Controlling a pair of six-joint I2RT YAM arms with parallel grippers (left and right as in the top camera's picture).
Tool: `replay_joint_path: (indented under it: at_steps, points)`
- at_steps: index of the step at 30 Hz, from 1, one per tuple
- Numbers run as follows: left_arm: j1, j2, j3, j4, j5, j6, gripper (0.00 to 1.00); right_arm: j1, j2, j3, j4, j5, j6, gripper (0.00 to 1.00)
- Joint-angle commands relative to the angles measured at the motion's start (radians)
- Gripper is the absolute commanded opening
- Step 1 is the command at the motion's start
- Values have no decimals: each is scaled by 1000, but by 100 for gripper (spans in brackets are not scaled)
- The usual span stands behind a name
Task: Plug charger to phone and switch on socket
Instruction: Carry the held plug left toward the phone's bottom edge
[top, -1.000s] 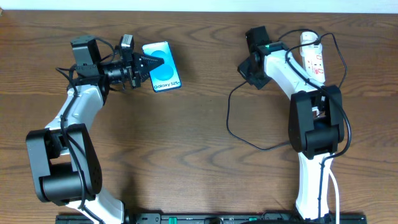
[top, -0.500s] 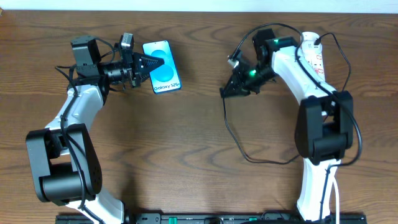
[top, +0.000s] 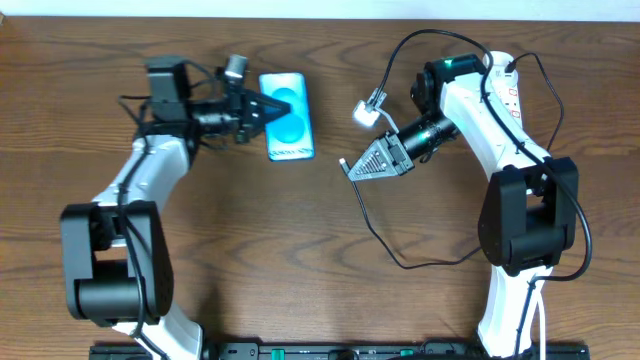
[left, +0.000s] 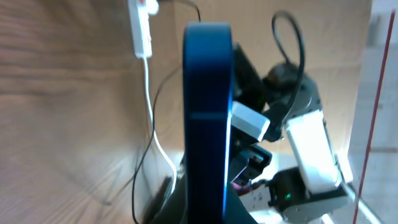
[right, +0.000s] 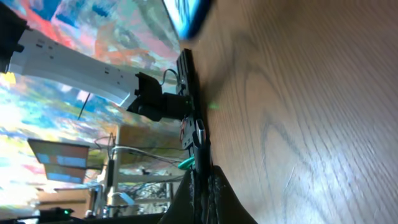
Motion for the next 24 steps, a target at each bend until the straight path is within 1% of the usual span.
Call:
replay_joint_path:
  at_steps: [1,6,10,12,16,19,21,24]
  points:
    - [-5,-30,10,5,19,35,7,23,-20,-36,-1,-50,-73,1]
    - [-5,-30,10,9,-20,39,7,59,-20,-86,0,-133,-67,1]
    - [-5,-30,10,8,-98,-53,7,80,-20,-109,13,-248,-68,1]
    - [-7,-30,10,9,-164,-93,7,80,-20,-116,35,-297,-67,1]
    - [-7,-30,10,10,-235,-138,7,79,-20,-119,64,-330,-67,1]
    - [-7,-30,10,17,-270,-146,7,79,-19,-119,90,-341,-63,1]
    - [-7,-30,10,46,-272,-147,7,79,-16,-119,112,-345,-28,1]
    - [-7,-30,10,135,-280,-204,7,80,-7,-119,177,-375,80,1]
